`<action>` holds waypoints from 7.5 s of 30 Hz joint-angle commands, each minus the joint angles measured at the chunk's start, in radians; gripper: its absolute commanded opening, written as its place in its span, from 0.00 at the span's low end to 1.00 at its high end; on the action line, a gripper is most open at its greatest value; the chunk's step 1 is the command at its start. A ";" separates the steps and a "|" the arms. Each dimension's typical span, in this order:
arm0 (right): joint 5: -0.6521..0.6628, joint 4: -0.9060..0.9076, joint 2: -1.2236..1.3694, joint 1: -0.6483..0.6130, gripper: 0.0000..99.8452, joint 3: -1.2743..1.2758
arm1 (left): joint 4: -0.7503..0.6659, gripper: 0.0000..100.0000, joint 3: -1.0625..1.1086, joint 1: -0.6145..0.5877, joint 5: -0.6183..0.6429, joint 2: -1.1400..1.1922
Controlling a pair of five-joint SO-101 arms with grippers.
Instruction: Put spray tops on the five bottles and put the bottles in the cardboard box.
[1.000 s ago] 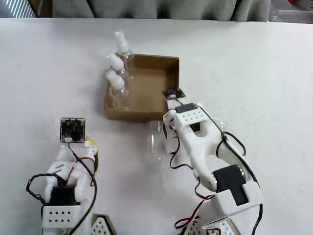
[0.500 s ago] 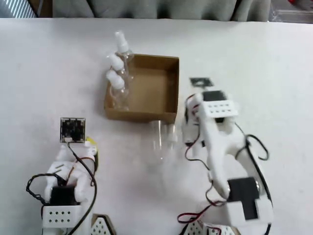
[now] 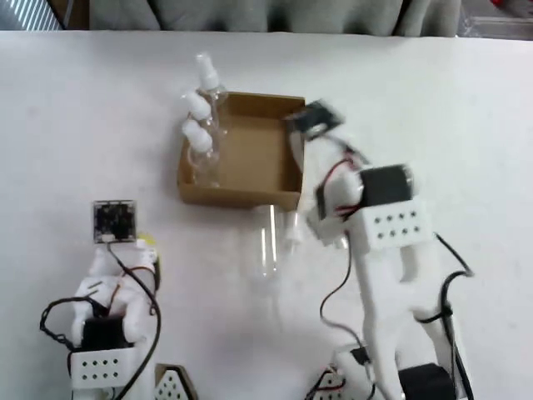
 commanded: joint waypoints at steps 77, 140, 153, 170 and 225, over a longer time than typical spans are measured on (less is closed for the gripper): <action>-0.068 -0.358 -0.490 -0.415 0.02 0.686 | 0.130 0.04 -0.733 -0.458 -0.190 0.786; -0.474 -0.957 0.194 -1.053 0.01 0.675 | 0.009 0.04 -1.151 -0.696 -0.124 1.395; 0.017 -0.667 0.145 -0.671 0.02 0.453 | 0.009 0.04 -1.151 -0.708 -0.138 1.394; 0.242 -0.455 0.588 -0.700 0.30 0.061 | 0.009 0.04 -1.151 -0.708 -0.180 1.394; 0.163 -0.674 -0.354 0.581 0.02 0.979 | 0.560 0.22 -0.649 0.771 -0.902 0.631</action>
